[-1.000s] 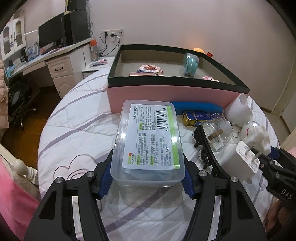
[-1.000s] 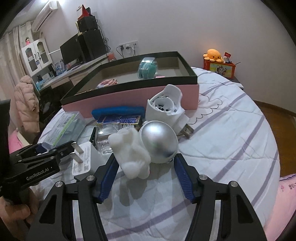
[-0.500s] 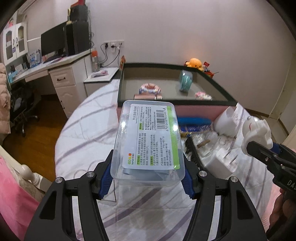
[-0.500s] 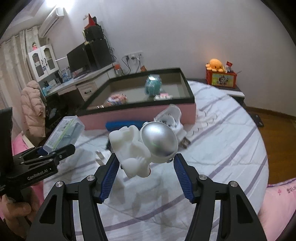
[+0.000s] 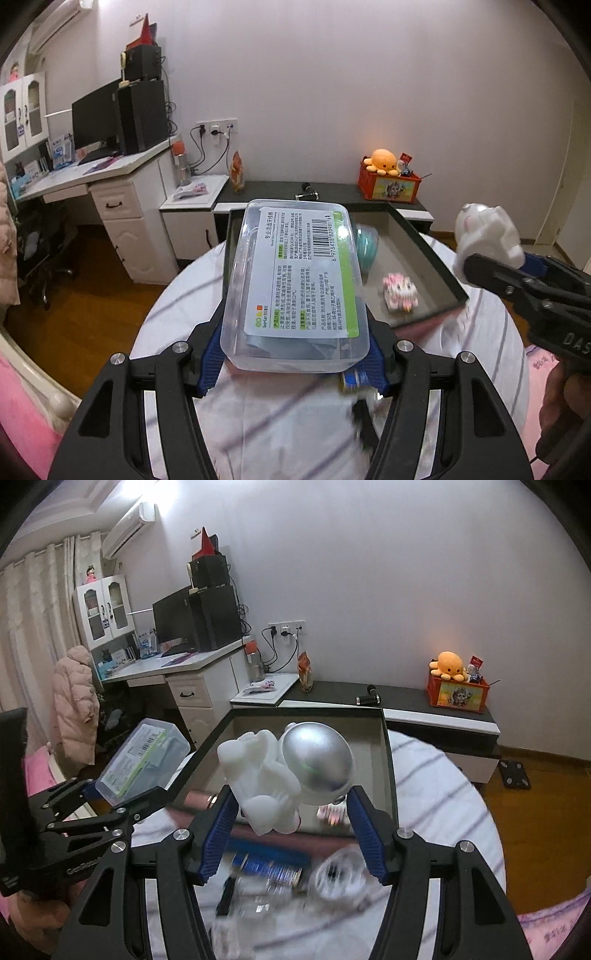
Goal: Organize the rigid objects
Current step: 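Carry the container and bear into the pink box and release both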
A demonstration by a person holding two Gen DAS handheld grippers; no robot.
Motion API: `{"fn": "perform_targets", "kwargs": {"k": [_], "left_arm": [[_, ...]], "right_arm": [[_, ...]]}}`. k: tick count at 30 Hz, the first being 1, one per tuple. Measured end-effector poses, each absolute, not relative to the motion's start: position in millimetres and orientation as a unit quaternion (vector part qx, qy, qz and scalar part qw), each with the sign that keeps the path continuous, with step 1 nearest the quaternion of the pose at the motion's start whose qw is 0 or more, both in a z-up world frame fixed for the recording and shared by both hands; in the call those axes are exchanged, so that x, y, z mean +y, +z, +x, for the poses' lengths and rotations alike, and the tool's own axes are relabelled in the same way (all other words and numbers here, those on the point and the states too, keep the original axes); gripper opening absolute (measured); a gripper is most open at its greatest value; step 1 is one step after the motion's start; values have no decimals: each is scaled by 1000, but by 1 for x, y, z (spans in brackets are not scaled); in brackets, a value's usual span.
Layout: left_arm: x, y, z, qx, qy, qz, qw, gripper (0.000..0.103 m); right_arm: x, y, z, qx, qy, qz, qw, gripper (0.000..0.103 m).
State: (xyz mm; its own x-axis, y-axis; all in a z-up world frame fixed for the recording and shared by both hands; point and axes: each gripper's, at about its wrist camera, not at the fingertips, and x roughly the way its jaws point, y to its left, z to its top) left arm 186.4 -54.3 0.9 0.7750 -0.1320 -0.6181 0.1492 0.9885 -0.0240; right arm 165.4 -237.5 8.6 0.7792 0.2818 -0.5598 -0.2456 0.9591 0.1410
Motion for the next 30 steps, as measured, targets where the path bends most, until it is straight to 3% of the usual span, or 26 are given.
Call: {"fn": "perform_targets", "kwargs": {"k": [11, 19, 22, 26, 30], "left_arm": [[-83, -38, 275, 392, -89, 12, 916, 63], [-93, -64, 293, 422, -77, 31, 903, 64], [-94, -65, 294, 423, -68, 43, 903, 79], [-87, -62, 287, 409, -56, 48, 909, 96], [-75, -52, 272, 391, -51, 41, 918, 100]], "right_arm": [[-241, -29, 267, 375, 122, 20, 919, 62], [-241, -60, 296, 418, 113, 12, 901, 62], [-240, -66, 301, 428, 105, 8, 898, 64], [-241, -69, 302, 436, 96, 6, 895, 82], [-250, -66, 296, 433, 108, 31, 894, 91]]}}
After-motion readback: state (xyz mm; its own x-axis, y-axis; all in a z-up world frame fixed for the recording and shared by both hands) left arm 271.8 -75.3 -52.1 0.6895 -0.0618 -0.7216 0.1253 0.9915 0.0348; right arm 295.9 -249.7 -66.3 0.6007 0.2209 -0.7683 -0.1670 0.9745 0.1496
